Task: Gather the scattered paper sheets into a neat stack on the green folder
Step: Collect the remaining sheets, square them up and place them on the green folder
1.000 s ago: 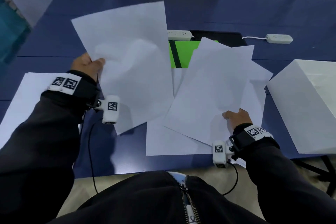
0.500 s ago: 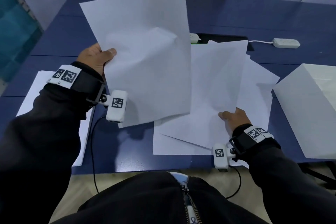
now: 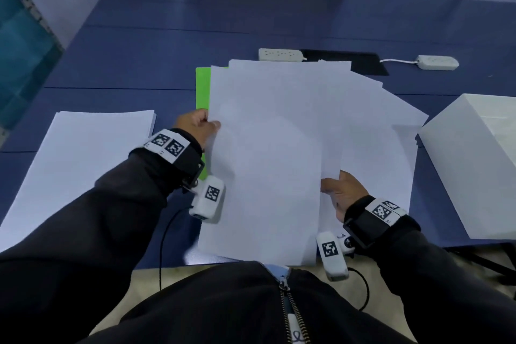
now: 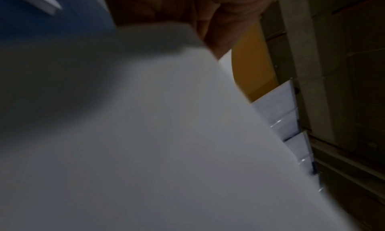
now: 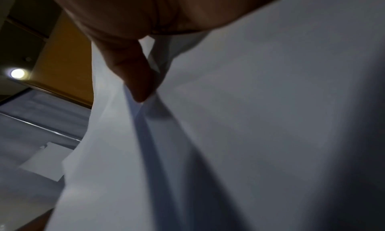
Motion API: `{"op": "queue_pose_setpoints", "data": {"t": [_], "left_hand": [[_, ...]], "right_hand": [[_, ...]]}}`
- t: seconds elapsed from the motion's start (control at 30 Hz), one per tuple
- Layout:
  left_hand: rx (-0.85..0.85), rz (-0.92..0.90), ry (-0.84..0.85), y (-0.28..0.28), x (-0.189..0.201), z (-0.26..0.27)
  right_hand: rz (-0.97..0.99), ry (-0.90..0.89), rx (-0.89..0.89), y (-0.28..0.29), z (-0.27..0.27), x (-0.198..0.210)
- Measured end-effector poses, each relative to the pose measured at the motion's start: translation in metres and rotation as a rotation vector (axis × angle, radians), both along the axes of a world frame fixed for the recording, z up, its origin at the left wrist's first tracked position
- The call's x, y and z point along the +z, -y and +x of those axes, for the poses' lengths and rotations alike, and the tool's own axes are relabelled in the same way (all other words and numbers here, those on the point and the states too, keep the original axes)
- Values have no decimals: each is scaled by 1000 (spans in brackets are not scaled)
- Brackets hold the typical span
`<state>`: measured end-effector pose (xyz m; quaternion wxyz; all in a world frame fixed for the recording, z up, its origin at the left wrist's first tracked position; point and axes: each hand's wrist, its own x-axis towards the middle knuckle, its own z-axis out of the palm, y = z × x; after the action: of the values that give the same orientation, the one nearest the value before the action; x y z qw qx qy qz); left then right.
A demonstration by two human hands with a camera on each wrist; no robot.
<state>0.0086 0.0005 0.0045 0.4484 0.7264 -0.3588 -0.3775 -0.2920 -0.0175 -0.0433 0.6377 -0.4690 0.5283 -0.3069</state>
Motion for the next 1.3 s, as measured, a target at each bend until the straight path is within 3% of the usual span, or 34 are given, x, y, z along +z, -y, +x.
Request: {"op": "queue_pose_setpoints", "data": {"t": [0.2, 0.33, 0.47, 0.57, 0.67, 0.83, 0.93, 0.97, 1.13, 1.3], "left_hand": [[-18, 137, 103, 4, -19, 0], [-15, 166, 89, 9, -24, -4], [-48, 203, 49, 16, -30, -14], [-59, 219, 64, 21, -35, -18], [-46, 240, 103, 24, -34, -24], [-34, 244, -10, 32, -35, -36], [12, 194, -274, 32, -36, -43], [16, 195, -292, 34, -37, -44], [-162, 347, 130, 54, -39, -36], [-388, 553, 517, 86, -40, -40]], "right_hand": [[41, 28, 18, -7, -2, -8], [106, 82, 12, -11, -2, -8], [184, 18, -19, -11, 4, -13], [327, 175, -196, -6, 2, -10], [404, 266, -203, 0, -4, -5], [34, -180, -30, -1, -14, -11], [26, -166, -108, 3, -31, -6], [50, -143, -151, 5, -38, -5], [137, -152, -295, 7, -65, -5], [191, -127, -314, 2, -65, -3]]}}
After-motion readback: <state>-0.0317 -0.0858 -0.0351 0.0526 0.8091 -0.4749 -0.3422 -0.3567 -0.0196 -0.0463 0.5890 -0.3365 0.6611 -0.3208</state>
